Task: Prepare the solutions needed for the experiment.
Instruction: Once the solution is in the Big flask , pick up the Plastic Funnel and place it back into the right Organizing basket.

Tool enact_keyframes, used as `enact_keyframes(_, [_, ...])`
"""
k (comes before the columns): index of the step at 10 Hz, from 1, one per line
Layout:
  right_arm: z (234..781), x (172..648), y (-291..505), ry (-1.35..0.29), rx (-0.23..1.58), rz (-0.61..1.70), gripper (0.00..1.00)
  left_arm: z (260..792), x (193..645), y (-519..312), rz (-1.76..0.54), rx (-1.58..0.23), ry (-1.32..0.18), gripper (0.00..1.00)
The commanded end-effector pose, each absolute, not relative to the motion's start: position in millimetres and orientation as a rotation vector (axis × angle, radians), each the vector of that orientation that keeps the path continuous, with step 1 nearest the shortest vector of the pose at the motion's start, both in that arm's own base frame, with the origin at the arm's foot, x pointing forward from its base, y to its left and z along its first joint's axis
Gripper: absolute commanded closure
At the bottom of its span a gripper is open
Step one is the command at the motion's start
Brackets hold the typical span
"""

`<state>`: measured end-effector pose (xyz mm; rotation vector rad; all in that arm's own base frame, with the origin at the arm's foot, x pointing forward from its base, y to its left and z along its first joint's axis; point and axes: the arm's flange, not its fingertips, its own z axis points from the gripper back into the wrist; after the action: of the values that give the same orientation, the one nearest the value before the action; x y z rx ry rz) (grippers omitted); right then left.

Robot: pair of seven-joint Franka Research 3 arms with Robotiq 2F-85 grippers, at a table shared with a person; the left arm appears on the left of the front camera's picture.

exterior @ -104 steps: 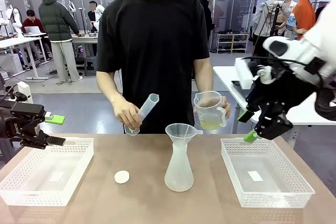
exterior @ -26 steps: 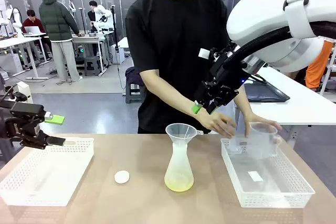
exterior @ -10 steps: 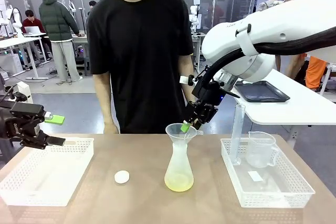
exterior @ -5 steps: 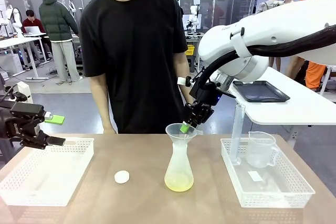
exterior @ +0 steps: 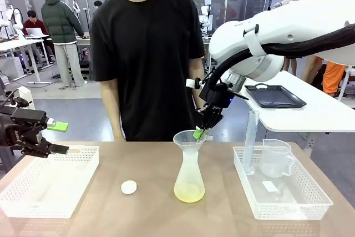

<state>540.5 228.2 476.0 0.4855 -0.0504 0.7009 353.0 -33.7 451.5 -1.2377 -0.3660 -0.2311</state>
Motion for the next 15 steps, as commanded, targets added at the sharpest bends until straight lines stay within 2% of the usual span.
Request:
enact_keyframes(1, [471,542,227,-0.031,0.461,0.685,1.00,453,353,-37,-0.226,-1.265,-0.376,0.00])
enact_keyframes(7, [499,527,223,-0.072,0.489,0.701,1.00,453,353,-37,-0.226,-1.265,-0.376,0.00])
enact_keyframes(13, [542,516,212,-0.217,0.596,0.722,1.00,453,353,-37,-0.226,-1.265,-0.376,0.00])
enact_keyframes(15, [565,513,202,-0.262,0.564,0.701,1.00,453,353,-37,-0.226,-1.265,-0.376,0.00])
